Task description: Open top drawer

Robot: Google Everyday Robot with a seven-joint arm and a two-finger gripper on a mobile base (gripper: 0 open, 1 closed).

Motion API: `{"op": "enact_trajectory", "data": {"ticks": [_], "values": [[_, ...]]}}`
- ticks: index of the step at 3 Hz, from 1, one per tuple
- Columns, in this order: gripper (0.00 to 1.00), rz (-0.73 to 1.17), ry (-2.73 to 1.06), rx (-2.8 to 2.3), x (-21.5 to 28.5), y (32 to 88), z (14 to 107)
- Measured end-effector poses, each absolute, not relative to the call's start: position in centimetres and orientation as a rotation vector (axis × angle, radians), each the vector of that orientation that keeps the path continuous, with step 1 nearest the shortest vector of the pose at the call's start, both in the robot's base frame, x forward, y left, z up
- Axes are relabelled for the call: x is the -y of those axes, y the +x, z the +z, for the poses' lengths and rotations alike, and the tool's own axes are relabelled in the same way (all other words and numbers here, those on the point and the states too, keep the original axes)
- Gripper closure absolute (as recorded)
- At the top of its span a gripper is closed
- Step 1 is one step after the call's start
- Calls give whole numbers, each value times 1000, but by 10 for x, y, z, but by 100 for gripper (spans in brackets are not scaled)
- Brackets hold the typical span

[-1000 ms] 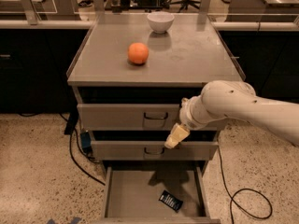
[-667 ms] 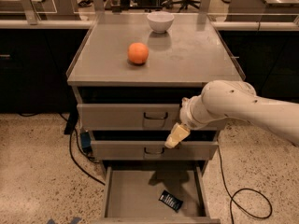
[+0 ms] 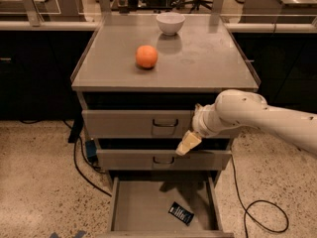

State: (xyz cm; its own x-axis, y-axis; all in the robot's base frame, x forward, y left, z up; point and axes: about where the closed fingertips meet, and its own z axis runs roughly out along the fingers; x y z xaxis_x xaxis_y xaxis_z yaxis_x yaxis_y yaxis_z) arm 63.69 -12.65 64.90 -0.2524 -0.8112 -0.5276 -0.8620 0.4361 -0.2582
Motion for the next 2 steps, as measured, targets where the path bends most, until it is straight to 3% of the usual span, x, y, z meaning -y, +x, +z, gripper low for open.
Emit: {"op": "enact_trajectory", "data": {"ticks": [2], "values": [[0, 182, -1443, -2117, 124, 631, 653]]}}
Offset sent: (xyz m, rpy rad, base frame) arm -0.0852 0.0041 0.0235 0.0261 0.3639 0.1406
